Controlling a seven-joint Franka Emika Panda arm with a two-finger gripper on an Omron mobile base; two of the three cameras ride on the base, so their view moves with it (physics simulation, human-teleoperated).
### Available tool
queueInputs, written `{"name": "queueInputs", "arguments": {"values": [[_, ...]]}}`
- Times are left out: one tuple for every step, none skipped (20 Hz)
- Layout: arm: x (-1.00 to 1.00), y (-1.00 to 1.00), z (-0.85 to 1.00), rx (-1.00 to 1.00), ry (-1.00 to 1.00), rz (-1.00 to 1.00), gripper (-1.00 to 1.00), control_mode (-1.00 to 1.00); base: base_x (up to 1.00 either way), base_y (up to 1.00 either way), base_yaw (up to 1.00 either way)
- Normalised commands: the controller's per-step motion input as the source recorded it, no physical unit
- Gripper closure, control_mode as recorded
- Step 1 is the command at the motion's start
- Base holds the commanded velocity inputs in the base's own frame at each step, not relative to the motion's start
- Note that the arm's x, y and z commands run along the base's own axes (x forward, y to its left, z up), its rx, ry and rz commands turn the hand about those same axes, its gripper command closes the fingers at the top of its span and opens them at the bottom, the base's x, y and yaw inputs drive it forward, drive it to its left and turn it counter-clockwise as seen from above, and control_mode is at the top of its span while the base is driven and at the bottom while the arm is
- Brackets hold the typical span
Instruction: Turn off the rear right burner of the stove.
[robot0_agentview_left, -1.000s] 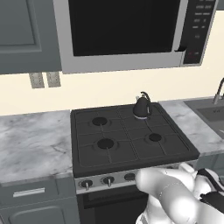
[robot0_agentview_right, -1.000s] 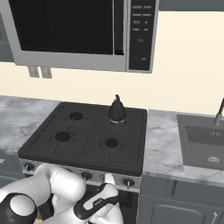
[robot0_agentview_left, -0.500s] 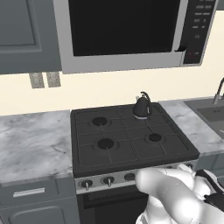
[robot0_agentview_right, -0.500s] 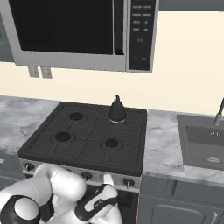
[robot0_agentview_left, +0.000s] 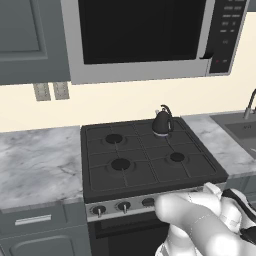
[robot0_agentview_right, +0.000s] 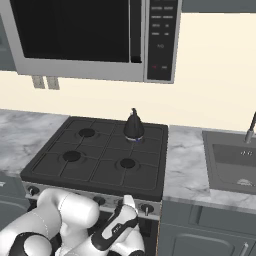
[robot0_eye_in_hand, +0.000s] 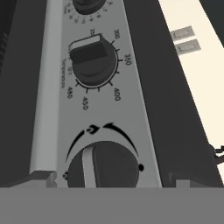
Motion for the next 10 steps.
{"name": "queueInputs", "arguments": {"values": [[0.17, 0.00, 0.00, 0.00, 0.05, 0.00, -1.00, -1.00, 0.00, 0.00, 0.00], [0.17, 0.00, 0.00, 0.00, 0.06, 0.00, -1.00, -1.00, 0.00, 0.00, 0.00], [0.14, 0.00, 0.00, 0.00, 0.06, 0.00, -1.00, -1.00, 0.00, 0.00, 0.00], [0.12, 0.00, 0.00, 0.00, 0.05, 0.00, -1.00, -1.00, 0.00, 0.00, 0.00], [0.11, 0.06, 0.00, 0.00, 0.05, 0.00, -1.00, -1.00, 0.00, 0.00, 0.00], [0.14, 0.19, 0.00, 0.00, 0.04, 0.00, -1.00, -1.00, 0.00, 0.00, 0.00], [0.11, 0.21, 0.00, 0.00, 0.04, 0.00, -1.00, -1.00, 0.00, 0.00, 0.00], [0.11, 0.19, 0.00, 0.00, 0.04, 0.00, -1.00, -1.00, 0.00, 0.00, 0.00], [0.06, 0.16, 0.00, 0.00, 0.03, 0.00, -1.00, -1.00, 0.00, 0.00, 0.00], [0.07, 0.15, 0.00, 0.00, 0.03, 0.00, -1.00, -1.00, 0.00, 0.00, 0.00]]}}
